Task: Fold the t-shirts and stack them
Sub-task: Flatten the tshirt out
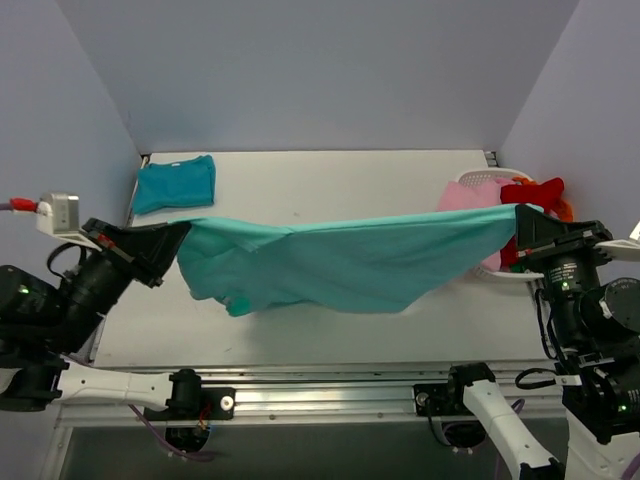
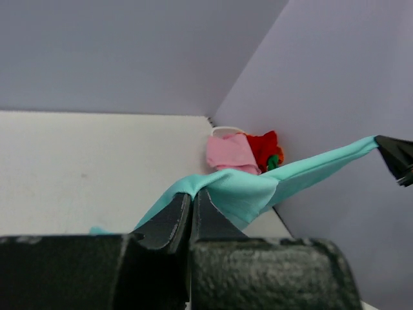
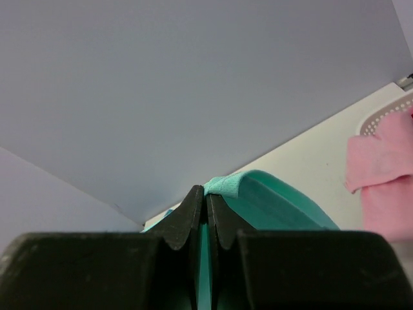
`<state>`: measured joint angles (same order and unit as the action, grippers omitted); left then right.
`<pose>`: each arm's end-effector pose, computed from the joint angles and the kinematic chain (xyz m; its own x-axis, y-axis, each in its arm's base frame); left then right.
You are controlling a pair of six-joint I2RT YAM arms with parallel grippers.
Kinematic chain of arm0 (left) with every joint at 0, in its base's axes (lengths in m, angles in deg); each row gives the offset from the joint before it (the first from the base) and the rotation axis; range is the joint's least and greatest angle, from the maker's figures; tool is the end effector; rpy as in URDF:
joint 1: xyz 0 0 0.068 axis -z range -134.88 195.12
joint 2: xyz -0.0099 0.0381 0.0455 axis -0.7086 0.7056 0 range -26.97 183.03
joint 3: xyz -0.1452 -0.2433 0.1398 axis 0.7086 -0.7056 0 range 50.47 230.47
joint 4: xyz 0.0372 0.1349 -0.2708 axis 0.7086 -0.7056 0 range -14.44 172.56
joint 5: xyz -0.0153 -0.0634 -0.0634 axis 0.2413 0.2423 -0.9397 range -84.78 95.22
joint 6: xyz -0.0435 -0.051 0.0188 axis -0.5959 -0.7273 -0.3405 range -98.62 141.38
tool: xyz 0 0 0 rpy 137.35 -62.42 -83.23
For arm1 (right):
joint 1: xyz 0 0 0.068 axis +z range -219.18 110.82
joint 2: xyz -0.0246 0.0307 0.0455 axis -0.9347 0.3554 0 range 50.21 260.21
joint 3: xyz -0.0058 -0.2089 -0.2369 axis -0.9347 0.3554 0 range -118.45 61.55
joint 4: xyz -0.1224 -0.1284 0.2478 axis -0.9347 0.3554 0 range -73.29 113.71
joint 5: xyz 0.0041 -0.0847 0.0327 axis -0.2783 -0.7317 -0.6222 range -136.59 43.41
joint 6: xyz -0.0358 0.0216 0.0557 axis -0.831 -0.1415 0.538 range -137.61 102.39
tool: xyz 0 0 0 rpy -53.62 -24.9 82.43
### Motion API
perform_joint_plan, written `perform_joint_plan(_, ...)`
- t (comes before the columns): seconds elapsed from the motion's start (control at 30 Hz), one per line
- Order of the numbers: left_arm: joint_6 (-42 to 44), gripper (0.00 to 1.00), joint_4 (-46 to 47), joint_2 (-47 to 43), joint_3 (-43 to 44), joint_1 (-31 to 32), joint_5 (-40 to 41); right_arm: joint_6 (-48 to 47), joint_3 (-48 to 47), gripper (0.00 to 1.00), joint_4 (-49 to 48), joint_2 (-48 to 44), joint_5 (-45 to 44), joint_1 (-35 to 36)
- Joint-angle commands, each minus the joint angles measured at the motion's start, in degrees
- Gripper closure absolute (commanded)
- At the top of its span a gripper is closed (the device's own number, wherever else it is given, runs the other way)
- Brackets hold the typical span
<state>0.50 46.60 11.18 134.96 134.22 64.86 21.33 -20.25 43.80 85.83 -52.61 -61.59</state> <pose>0.0494 -0.0350 0.5743 -0.1727 -0.4736 -0.8636 0.4606 0.7362 -0.4958 0.0508 0.0007 0.5870 0.2315 0.6614 -0.7135 -0.2296 0.7498 0.6205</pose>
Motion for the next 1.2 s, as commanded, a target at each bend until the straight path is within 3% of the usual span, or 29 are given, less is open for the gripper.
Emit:
perform_joint_plan(0.0,15.2,0.98,8.7,7.2,11.7,-0.2,-6.4,-0.3,-4.5,1.0,-0.5,2.9,-1.1,0.1)
perform_joint_plan(0.17,23.8,0.98,11.8,16.3,25.9,-0.2,-9.5,0.7,-9.1,1.0,-2.2,4.3,-1.3,0.1)
perform_joint_plan(0.37,31.2,0.98,15.6,20.5,30.1,-0.2,-10.7,2.8,-11.0,1.0,-6.7,9.2,-0.6,0.1)
perform_joint_plan(0.43,36.7,0.98,27.2,20.3,25.0,-0.2,-1.9,3.9,-10.0,1.0,-8.3,12.4,-0.1,0.1)
perform_joint_plan(0.47,46.6,0.98,42.0,20.1,22.2,-0.2,0.5,4.4,-8.9,1.0,-9.3,15.9,0.4,0.1)
perform_joint_plan(0.53,60.2,0.98,55.7,20.2,14.5,-0.4,4.8,5.4,-3.9,1.0,-14.1,19.5,1.0,0.1)
perform_joint_plan(0.6,62.2,0.98,62.2,20.2,11.9,-1.7,5.8,7.0,0.0,1.0,-17.5,24.8,0.8,0.2)
perform_joint_plan(0.63,58.8,0.98,61.4,19.9,9.9,-3.1,5.7,7.4,1.9,1.0,-21.1,26.4,0.7,0.3)
perform_joint_plan(0.7,49.6,0.98,48.9,20.1,9.0,-11.6,3.3,7.6,6.4,1.0,-24.0,31.4,-0.6,0.6)
perform_joint_plan(0.73,36.6,0.98,42.5,21.6,9.7,-16.5,-3.8,7.6,7.7,1.0,-26.7,32.8,-1.4,0.7)
perform_joint_plan(0.77,29.0,0.98,28.8,23.1,11.1,-29.6,-9.4,7.5,9.0,1.0,-29.2,36.2,-2.0,0.8)
perform_joint_plan(0.8,23.2,0.98,24.7,25.1,12.4,-37.0,-16.1,7.5,9.4,1.0,-30.3,38.1,-2.5,0.8)
perform_joint_plan(0.83,13.3,0.98,21.8,30.3,13.2,-44.0,-28.7,7.6,9.6,1.0,-33.2,40.0,-2.9,0.8)
perform_joint_plan(0.87,9.9,0.98,20.3,33.3,13.8,-55.9,-34.4,6.9,8.9,1.0,-34.5,44.7,-3.6,1.0)
perform_joint_plan(0.9,7.6,0.98,20.8,36.8,13.8,-60.4,-38.8,6.6,8.1,1.0,-35.6,47.4,-4.4,1.3)
perform_joint_plan(0.97,3.5,0.98,23.3,49.3,15.4,-67.1,-47.0,5.7,5.2,1.0,-37.3,57.8,-7.0,1.3)
perform_joint_plan(1.0,3.4,0.98,24.1,59.7,17.1,-71.7,-48.5,4.4,0.3,1.0,-37.5,62.2,-7.5,1.4)
perform_joint_plan(1.07,2.1,0.98,22.4,72.2,24.1,-75.4,-52.8,3.3,-7.7,1.0,-35.0,76.7,-9.3,1.2)
perform_joint_plan(1.1,1.5,0.98,20.7,86.2,35.8,-78.4,-55.1,3.0,-16.8,1.0,-32.7,81.8,-9.1,0.8)
perform_joint_plan(1.17,-1.3,0.98,12.0,101.6,53.2,-81.0,-63.8,2.5,-25.1,1.0,-31.1,94.2,-10.2,0.6)
